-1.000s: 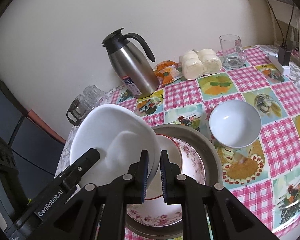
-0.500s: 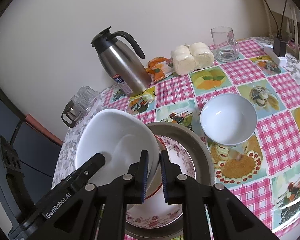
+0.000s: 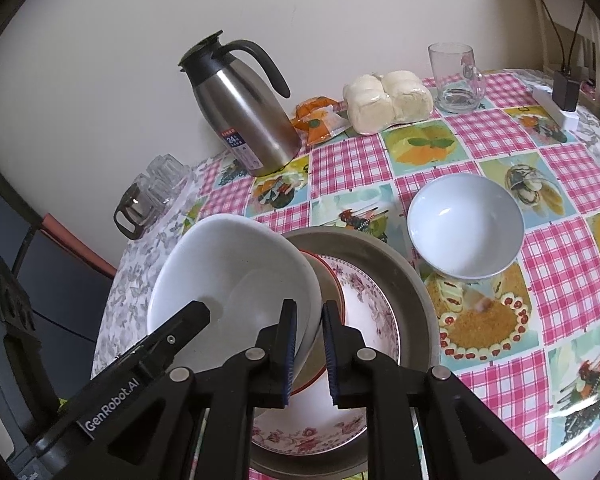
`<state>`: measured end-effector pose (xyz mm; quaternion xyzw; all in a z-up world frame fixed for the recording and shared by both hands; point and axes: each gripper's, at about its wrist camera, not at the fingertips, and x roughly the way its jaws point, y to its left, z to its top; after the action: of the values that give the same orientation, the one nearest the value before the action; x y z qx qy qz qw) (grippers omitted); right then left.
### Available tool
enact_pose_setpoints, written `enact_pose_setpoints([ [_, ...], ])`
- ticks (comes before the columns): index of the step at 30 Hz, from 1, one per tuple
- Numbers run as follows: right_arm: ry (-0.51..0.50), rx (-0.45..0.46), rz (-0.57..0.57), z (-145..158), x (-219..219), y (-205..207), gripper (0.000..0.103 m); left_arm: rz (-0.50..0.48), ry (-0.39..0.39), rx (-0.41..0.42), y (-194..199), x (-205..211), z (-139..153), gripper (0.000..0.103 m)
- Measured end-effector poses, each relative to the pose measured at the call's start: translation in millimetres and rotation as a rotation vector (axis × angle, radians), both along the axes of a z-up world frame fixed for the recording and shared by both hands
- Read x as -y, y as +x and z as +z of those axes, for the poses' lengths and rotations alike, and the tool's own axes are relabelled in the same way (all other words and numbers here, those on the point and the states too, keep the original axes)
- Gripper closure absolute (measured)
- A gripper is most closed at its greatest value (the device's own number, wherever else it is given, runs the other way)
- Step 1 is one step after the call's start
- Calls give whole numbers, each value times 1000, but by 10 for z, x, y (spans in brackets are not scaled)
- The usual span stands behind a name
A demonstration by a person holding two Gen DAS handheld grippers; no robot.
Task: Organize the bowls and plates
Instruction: 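Lower the white square bowl onto the red-rimmed bowl in the steel basin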
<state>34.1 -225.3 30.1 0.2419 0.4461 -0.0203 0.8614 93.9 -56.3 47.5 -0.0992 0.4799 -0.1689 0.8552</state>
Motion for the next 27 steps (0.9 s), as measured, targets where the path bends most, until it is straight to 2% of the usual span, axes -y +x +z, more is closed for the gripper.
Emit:
enact_pose_setpoints([
  [17, -10, -44, -16, -107, -19, 65, 84, 9, 7, -57, 63, -5, -136, 78],
  [27, -22, -43, -13, -114, -39, 71, 83, 11, 1, -58, 64, -5, -140, 74],
])
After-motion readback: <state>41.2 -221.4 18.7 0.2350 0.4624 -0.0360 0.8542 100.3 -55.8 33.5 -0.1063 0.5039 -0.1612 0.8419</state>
